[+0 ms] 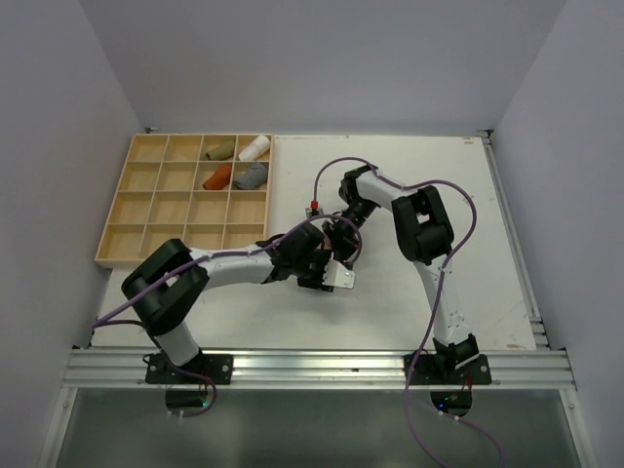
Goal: Roll the underwear
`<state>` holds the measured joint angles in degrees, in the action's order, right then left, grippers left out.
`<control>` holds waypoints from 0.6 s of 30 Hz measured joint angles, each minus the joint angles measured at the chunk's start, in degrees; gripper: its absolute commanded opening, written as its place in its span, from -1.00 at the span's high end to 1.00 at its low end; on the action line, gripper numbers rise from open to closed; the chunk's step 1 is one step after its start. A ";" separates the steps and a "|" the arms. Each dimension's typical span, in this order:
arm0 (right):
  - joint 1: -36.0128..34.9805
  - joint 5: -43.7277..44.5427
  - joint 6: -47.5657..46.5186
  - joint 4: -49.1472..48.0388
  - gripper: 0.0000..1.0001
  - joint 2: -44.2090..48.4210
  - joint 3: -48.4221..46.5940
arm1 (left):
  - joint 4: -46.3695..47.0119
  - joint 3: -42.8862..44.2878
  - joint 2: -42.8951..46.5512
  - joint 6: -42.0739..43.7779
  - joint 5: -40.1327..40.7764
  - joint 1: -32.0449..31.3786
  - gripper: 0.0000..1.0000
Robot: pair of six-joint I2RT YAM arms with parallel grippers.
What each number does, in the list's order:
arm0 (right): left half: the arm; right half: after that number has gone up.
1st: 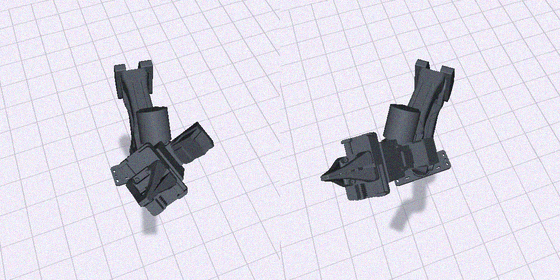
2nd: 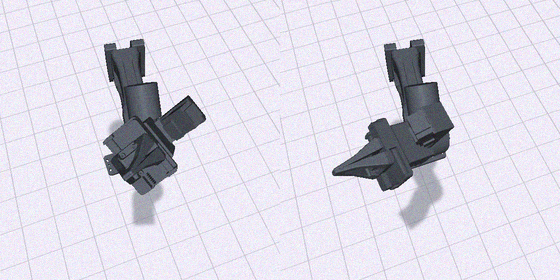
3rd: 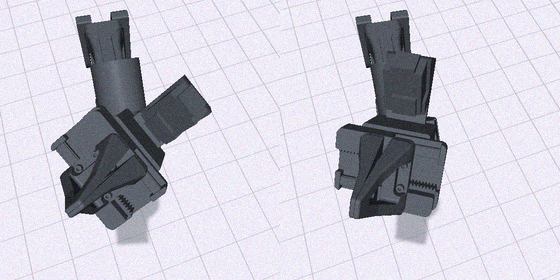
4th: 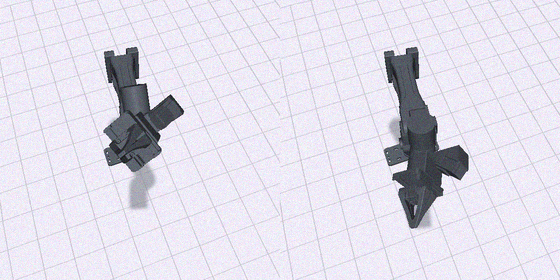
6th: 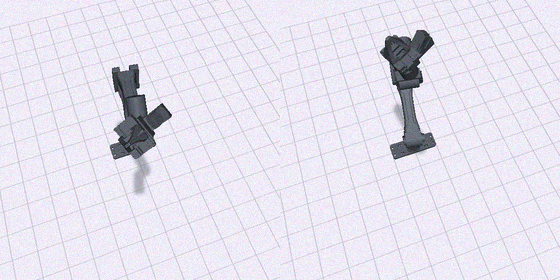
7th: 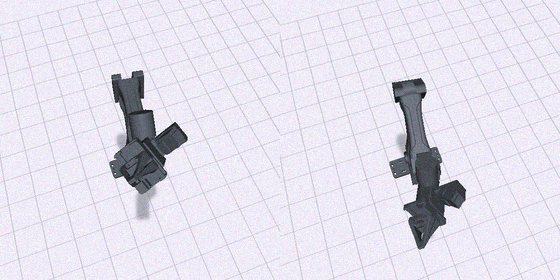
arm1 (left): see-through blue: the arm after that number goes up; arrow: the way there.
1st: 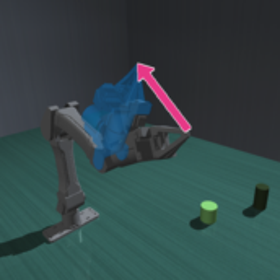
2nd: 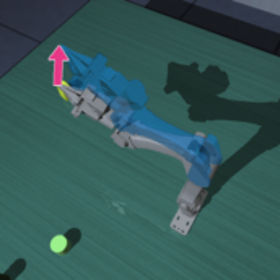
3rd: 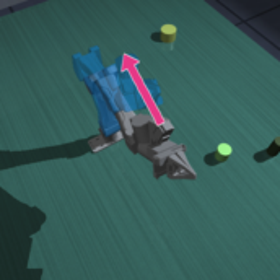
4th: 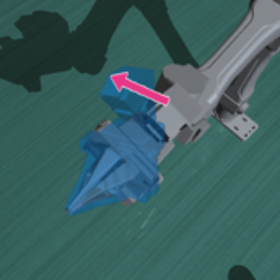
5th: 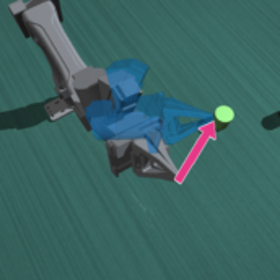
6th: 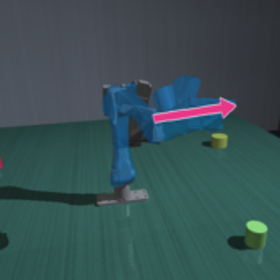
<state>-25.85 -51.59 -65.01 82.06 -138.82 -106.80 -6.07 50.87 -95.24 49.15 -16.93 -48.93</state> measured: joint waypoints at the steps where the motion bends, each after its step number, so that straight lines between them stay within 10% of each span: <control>1: 0.00 -0.02 0.00 0.00 0.99 0.00 0.00 | 0.42 0.48 -1.64 0.15 0.70 -0.31 -0.05; 6: 0.04 -0.04 0.24 0.00 0.50 0.00 0.04 | 0.55 4.04 -6.10 1.31 2.58 -0.66 0.58; 18: 8.09 2.01 9.92 -4.87 -0.14 2.49 -11.85 | -17.94 18.47 -13.42 0.72 -4.28 -0.13 0.81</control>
<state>-17.76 -49.58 -55.09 77.19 -136.33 -118.65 -24.01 69.34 -108.66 49.87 -21.21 -49.06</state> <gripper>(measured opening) 0.544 0.204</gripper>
